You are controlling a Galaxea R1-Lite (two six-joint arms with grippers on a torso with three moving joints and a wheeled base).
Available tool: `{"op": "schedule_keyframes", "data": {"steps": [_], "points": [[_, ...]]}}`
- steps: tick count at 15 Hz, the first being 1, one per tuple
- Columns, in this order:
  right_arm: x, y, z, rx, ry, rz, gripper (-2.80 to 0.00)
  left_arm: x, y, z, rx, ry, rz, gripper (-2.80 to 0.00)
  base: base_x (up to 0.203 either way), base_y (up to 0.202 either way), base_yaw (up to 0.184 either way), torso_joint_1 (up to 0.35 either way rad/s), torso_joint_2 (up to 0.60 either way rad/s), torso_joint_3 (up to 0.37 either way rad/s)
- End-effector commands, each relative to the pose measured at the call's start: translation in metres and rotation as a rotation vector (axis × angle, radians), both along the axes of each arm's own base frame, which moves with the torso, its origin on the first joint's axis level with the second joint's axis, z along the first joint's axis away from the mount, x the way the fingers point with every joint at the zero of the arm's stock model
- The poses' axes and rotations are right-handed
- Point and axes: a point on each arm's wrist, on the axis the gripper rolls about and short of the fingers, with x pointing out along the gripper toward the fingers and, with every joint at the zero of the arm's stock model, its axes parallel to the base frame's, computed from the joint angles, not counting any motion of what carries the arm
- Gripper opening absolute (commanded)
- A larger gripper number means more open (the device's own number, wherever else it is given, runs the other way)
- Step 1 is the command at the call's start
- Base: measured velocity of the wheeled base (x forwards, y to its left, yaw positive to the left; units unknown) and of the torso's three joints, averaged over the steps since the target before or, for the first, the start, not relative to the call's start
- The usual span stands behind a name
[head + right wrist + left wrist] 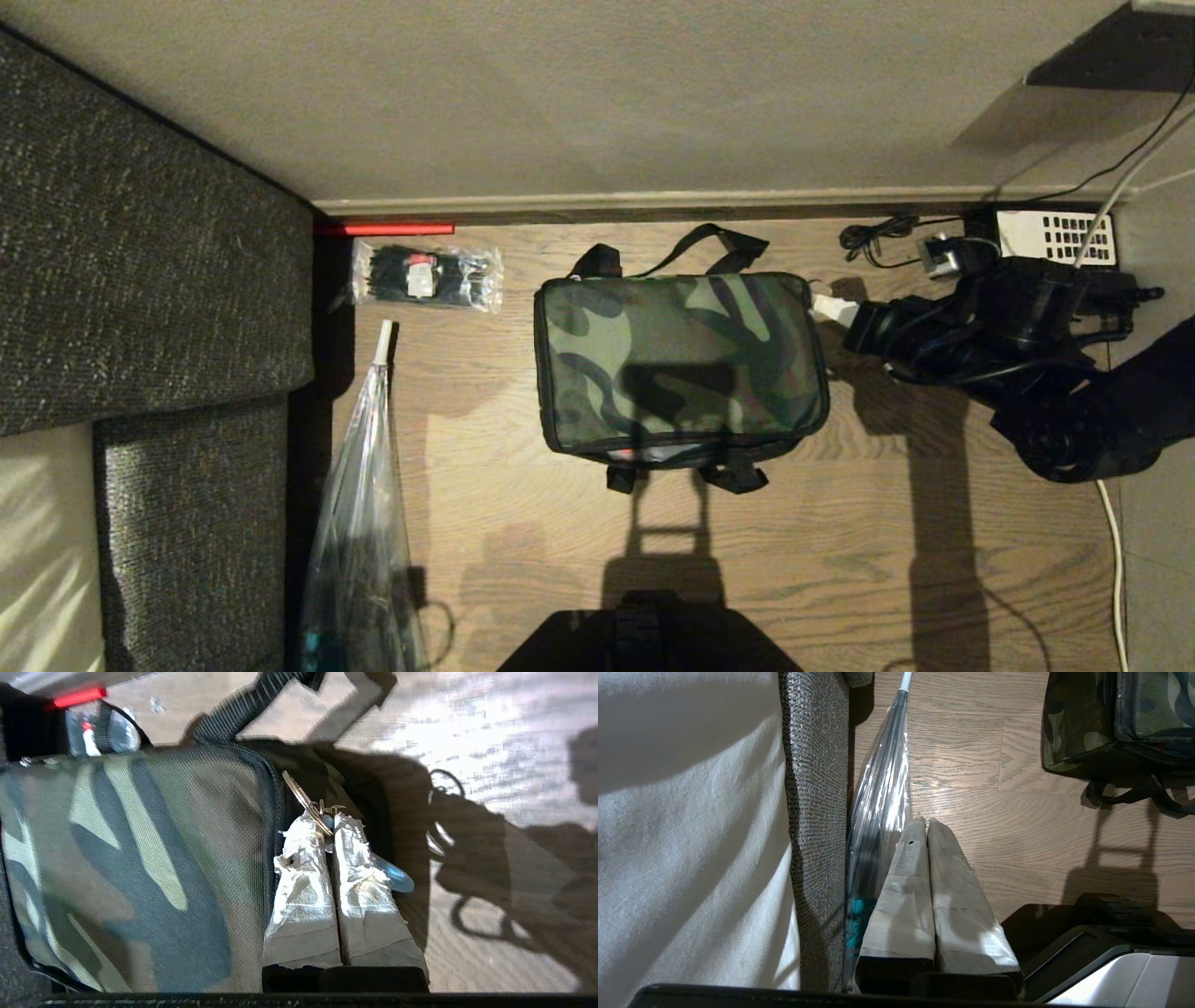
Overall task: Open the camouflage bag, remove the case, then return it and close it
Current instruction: Open the top of the storage box
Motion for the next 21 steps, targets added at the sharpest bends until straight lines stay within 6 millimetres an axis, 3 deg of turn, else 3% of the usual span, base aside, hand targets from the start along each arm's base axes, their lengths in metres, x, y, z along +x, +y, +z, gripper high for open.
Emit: {"op": "schedule_keyframes", "data": {"steps": [1,21], "points": [[-0.004,0.000,0.008,0.003,-0.021,0.007,-2.80,0.000,0.000,0.000,0.000,0.000,0.001,-2.80,0.000,0.000,0.000,0.000,0.00,0.000],[0.013,-0.001,0.016,0.006,-0.119,-0.007,-2.80,0.000,0.000,0.000,0.000,0.000,0.002,-2.80,0.000,0.000,0.000,0.000,0.00,0.000]]}}
